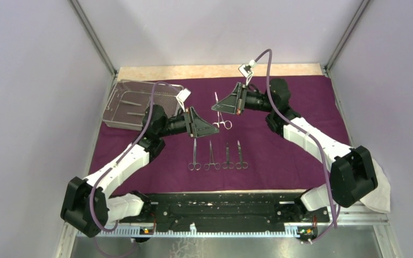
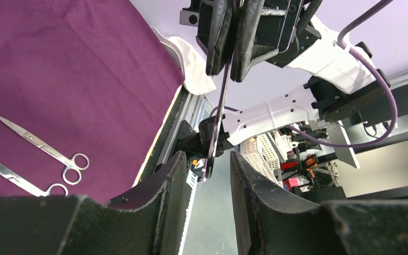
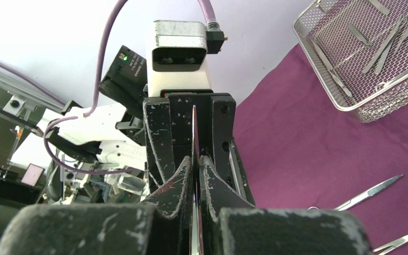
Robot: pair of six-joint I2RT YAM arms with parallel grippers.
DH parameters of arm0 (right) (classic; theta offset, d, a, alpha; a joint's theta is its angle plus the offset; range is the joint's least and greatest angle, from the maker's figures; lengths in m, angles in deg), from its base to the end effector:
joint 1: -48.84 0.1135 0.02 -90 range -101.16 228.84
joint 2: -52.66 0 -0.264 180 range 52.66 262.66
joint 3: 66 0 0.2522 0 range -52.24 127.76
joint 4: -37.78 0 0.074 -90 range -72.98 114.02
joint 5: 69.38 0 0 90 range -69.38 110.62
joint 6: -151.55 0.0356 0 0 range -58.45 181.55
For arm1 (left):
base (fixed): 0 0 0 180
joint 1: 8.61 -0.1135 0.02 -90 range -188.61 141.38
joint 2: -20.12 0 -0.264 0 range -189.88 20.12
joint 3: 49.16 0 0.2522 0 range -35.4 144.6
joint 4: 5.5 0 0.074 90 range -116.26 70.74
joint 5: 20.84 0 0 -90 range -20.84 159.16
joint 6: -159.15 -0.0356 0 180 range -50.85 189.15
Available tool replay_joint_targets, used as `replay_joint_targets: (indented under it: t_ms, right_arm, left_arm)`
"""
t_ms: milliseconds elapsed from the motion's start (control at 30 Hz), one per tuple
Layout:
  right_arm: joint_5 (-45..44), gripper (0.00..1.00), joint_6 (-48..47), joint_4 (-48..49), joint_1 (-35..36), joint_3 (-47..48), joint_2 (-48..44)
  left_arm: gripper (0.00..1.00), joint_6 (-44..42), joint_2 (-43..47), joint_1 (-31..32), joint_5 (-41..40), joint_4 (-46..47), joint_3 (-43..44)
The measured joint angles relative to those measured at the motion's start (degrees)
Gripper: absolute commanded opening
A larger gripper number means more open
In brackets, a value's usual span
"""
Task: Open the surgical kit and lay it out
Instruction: Place the medical item in the surgical kit.
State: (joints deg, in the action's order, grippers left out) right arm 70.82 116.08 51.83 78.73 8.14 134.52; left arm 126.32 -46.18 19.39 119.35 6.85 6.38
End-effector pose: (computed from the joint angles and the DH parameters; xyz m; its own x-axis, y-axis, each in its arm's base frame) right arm 0.2714 0.1875 0.3516 -0.7435 0.1739 -0.6457 -0.6471 0.0565 0.7603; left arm 0.2153 -0.1455 0.3108 -0.8090 -0.1792 -0.5598 0.5511 0.1001 -0.8284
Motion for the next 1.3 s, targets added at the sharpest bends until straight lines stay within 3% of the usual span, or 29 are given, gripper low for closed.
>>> replay_joint_targets:
  t_ms: [233,300,433,467,567,667,800,1033,1300]
  right_arm:
    - [-0.2,0.0,-0.6,-1.4,0.0,0.0,-0.1]
    - [-0.5,0.0,-0.7,-1.7,0.0,0.0,-0.1]
    - [-1.4,0.0,-1.2,-3.3,0.0,0.0,-0.5]
    - [-1.8,0.03,-1.6,-4.1,0.0,0.0,-0.6]
    - [-3.6,0.33,-3.3,-8.2,0.1,0.1,-1.3]
    - [-7.3,0.54,-6.0,-16.7,0.3,1.5,-1.9]
    - [-14.2,0.66,-10.7,-33.8,0.4,7.0,-1.9]
    - [-20.7,0.63,-16.1,-50.9,0.4,12.1,-1.6]
    - [-23.2,0.56,-19.7,-56.3,2.6,12.4,-1.6]
  left_arm:
    - [0.16,1.8,-1.2,0.3,-1.3,3.5,0.1]
    - [0.0,1.9,-1.2,0.5,-1.5,3.8,0.1]
    - [0.0,0.8,-1.2,0.6,-1.8,3.6,0.1]
    - [0.0,0.2,-1.2,0.6,-1.9,3.2,0.1]
    - [0.0,-2.5,-0.7,0.9,-3.1,0.4,0.1]
    - [0.0,-6.9,0.8,0.9,-5.0,-4.2,0.1]
    - [0.0,-14.6,3.8,1.0,-8.2,-11.8,0.1]
    - [0.0,-23.8,8.1,1.2,-10.7,-18.9,-2.6]
    - [0.0,-26.3,10.8,1.3,-12.3,-20.6,-7.0]
